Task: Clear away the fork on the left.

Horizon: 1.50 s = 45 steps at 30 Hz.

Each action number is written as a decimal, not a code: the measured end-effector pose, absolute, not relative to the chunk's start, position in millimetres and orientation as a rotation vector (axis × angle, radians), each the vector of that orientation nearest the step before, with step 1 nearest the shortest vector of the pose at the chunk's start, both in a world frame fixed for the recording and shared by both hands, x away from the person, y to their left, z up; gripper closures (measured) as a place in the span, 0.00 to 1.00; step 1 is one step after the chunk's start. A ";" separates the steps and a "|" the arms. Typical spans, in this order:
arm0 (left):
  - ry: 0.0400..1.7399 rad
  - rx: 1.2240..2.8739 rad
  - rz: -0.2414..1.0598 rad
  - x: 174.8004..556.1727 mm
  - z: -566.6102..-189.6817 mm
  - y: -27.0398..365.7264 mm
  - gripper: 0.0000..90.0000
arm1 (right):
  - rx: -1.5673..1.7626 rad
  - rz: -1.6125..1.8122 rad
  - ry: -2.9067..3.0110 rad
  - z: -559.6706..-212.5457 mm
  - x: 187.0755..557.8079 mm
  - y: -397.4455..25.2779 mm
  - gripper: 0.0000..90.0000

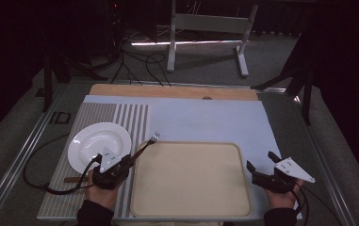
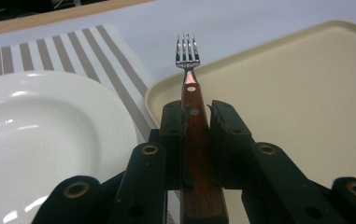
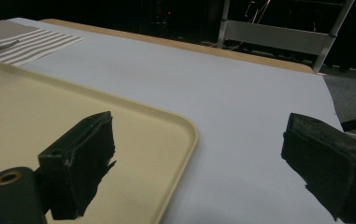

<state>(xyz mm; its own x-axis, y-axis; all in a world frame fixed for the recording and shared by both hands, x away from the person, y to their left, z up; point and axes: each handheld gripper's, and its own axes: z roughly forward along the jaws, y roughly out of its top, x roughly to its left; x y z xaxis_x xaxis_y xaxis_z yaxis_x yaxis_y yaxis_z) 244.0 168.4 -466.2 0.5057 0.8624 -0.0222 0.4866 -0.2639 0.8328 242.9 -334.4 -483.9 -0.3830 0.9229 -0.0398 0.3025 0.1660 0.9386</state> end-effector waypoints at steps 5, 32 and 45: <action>1.143 1.890 0.571 238.0 -468.2 165.8 0.85 | 1.168 1.224 1.794 -483.7 242.6 -334.5 0.10; 1.271 1.814 0.606 202.4 -498.2 129.5 0.85 | 1.162 1.223 1.797 -483.9 243.1 -334.5 0.10; 1.301 1.861 0.543 198.7 -516.7 120.1 0.89 | 1.164 1.223 1.800 -484.0 243.2 -333.6 0.10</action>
